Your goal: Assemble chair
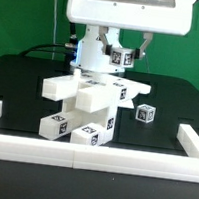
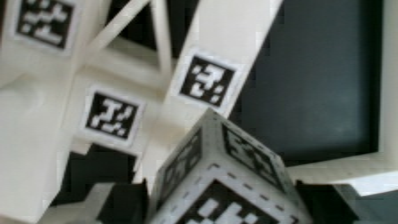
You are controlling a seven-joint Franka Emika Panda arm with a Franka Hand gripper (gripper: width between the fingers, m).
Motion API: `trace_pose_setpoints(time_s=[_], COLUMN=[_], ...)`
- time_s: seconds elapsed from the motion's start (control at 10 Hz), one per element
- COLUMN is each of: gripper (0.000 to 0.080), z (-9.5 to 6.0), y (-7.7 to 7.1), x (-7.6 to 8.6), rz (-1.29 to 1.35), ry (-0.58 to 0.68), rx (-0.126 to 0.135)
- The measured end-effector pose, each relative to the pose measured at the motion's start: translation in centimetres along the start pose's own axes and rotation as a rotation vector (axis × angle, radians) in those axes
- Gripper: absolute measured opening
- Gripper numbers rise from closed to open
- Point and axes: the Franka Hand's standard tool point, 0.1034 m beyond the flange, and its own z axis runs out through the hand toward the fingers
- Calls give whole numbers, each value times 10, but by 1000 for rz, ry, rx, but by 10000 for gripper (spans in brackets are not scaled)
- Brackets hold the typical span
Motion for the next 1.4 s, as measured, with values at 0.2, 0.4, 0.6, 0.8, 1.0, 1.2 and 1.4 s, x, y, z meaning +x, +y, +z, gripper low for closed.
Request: trace_pose_setpoints(time_s=[0.2, 0.4, 0.6, 0.8, 1.0, 1.2, 1.4], gripper=[394, 394, 394, 394, 394, 394, 394], z=[2, 9, 15, 19, 19, 19, 20], y=[5, 10, 13, 12, 10, 7, 8], x=[4, 2, 1, 0, 0, 0, 0], rz=[3, 7, 8, 12, 10, 5, 8], ry=[2, -4, -9, -14, -14, -11, -12], rx=[-9, -22, -33, -37, -38, -40, -41])
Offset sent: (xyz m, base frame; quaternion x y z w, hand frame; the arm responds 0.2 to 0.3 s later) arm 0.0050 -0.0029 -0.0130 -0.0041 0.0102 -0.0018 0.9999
